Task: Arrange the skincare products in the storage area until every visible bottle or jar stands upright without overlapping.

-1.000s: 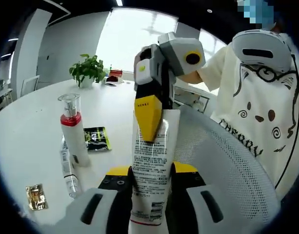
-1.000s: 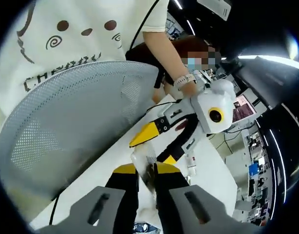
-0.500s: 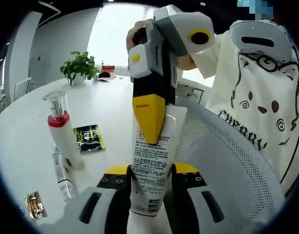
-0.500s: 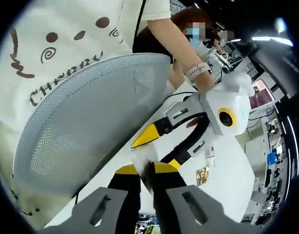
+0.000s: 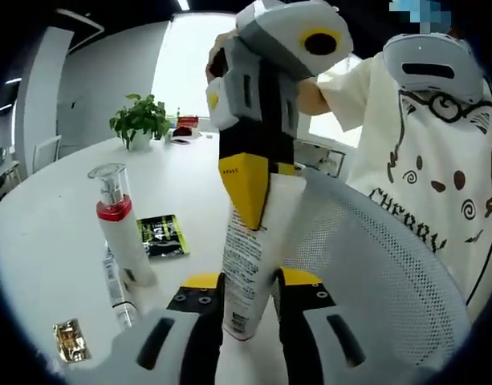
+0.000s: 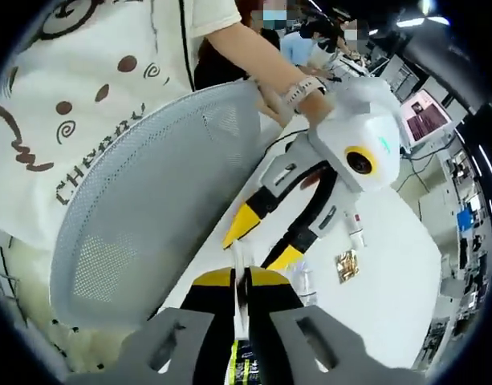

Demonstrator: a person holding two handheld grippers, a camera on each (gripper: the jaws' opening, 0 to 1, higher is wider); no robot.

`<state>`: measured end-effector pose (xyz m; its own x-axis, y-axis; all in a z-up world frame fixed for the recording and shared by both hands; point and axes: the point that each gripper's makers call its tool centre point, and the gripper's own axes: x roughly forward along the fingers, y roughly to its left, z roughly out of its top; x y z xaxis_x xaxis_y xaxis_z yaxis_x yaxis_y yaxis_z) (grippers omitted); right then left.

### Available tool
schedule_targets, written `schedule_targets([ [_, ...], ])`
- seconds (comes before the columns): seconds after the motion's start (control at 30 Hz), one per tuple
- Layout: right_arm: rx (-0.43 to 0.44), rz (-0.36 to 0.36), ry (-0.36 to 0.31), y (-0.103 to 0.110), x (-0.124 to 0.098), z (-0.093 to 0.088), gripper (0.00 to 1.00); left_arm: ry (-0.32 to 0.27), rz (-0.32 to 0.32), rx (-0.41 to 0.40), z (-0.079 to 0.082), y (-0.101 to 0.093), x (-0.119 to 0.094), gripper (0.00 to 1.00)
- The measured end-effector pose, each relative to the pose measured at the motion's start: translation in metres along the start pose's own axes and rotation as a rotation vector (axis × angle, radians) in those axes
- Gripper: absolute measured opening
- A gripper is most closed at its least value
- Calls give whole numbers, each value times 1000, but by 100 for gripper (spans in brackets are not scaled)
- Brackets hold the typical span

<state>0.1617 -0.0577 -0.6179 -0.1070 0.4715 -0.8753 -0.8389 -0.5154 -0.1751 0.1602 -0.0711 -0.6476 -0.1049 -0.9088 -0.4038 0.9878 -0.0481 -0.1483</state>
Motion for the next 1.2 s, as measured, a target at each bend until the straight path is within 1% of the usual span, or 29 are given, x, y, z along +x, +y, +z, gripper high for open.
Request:
schedule_targets([
  [0.03,45,3,1,-1,0,-1,4,-2,19,-2,1,1,-1,19],
  [0.07,62,9,3,-1,-1,-2,4,-3,24,-3,1,2,-2,20],
  [0.1,96,9,5,-7,1,-2,4,-10,55,1,0,6,-4,20],
  [0.2,157,10,2,-15,4,0,4,-11,94,14,-2,10,-4,21],
  [0.27,174,-7,15,-21,6,2,4,6,118,26,-6,13,-3,24],
  [0.33,213,-29,27,-27,9,3,5,25,121,23,-11,14,-2,27],
  [0.37,224,-25,31,-27,9,4,5,38,124,30,-15,15,-1,27],
  [0.4,223,-34,35,-30,11,5,5,47,129,28,-17,16,-1,26],
  [0.43,240,-40,38,-32,11,5,5,56,139,29,-19,18,-1,26],
  [0.53,262,-46,44,-36,13,6,5,86,182,39,-27,24,-1,26],
  [0.57,268,-45,42,-37,13,6,5,94,206,56,-28,27,-2,24],
  [0.6,275,-47,41,-38,13,6,5,92,225,65,-29,30,-3,23],
  [0.67,281,-48,41,-39,13,6,5,94,239,68,-31,32,-3,23],
  [0.73,310,-57,44,-43,13,4,5,83,257,61,-31,35,-5,22],
  [0.77,311,-58,44,-44,13,3,5,79,269,64,-31,38,-7,20],
  [0.8,310,-59,44,-46,13,2,5,81,267,58,-32,38,-7,18],
  [0.83,324,-65,45,-49,13,2,5,79,284,59,-32,42,-8,17],
  [0.93,327,-66,45,-53,14,0,5,84,287,66,-32,45,-8,16],
  [1.1,333,-68,52,-60,15,-1,5,77,309,83,-31,55,-5,15],
  [1.2,334,-71,58,-64,16,-3,6,69,307,70,-31,59,-6,15],
])
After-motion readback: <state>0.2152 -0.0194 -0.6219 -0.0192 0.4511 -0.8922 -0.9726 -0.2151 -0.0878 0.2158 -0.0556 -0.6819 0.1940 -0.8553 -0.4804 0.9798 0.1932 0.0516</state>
